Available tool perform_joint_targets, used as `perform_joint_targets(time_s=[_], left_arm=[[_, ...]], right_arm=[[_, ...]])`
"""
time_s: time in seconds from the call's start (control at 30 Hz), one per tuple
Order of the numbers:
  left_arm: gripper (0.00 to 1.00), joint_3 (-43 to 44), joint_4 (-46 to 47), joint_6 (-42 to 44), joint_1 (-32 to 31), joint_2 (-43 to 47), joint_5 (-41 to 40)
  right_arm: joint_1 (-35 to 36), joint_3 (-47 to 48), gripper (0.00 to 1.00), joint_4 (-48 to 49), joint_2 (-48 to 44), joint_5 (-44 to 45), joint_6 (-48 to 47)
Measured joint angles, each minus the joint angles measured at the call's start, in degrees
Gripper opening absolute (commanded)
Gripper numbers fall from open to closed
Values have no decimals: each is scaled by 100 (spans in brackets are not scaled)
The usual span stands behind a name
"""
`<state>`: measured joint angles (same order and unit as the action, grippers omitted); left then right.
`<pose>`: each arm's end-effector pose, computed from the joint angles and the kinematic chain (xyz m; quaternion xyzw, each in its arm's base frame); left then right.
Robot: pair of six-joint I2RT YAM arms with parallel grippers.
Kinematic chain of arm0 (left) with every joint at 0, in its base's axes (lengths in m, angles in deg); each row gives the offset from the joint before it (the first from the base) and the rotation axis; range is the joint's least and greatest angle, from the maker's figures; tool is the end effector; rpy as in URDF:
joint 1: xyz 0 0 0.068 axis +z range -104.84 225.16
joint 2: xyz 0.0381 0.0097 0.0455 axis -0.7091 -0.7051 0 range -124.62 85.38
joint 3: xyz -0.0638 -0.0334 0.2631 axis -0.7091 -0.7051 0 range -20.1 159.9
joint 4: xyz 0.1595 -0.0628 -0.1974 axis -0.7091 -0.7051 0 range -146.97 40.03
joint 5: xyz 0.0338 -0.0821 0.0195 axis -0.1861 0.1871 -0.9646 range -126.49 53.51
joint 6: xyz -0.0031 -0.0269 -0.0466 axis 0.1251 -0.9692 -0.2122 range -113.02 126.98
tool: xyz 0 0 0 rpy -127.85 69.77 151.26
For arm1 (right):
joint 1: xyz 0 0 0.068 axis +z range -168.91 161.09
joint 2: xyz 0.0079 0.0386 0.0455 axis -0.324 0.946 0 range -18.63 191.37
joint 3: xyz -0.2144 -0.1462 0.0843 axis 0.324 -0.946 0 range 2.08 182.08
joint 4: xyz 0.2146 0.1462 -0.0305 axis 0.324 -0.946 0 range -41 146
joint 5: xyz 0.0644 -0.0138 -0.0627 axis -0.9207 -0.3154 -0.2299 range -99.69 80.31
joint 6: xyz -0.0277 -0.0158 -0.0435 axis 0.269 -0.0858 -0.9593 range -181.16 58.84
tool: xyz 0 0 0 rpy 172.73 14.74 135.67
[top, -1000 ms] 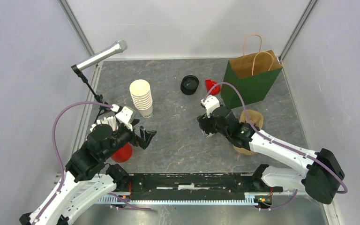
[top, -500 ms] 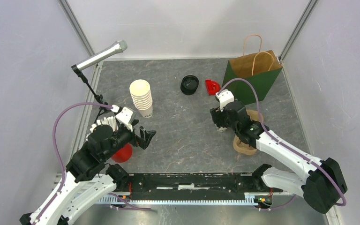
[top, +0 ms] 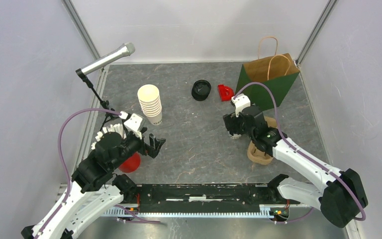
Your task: Pack the takeout coffee
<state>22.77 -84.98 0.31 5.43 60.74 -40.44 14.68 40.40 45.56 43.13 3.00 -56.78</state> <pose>0.0775 -0.0613 0.3256 0.2085 0.7749 -0.2094 0.5588 0.1993 0.1229 0.2431 -0.1708 0.8618 0.0598 0.4739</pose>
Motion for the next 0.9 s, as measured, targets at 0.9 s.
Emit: perform_joint_targets(time_s=[0.9], left_arm=[[100, -15, 0, 0, 0, 17, -92]], right_arm=[[-7, 328, 98, -787, -302, -129, 0]])
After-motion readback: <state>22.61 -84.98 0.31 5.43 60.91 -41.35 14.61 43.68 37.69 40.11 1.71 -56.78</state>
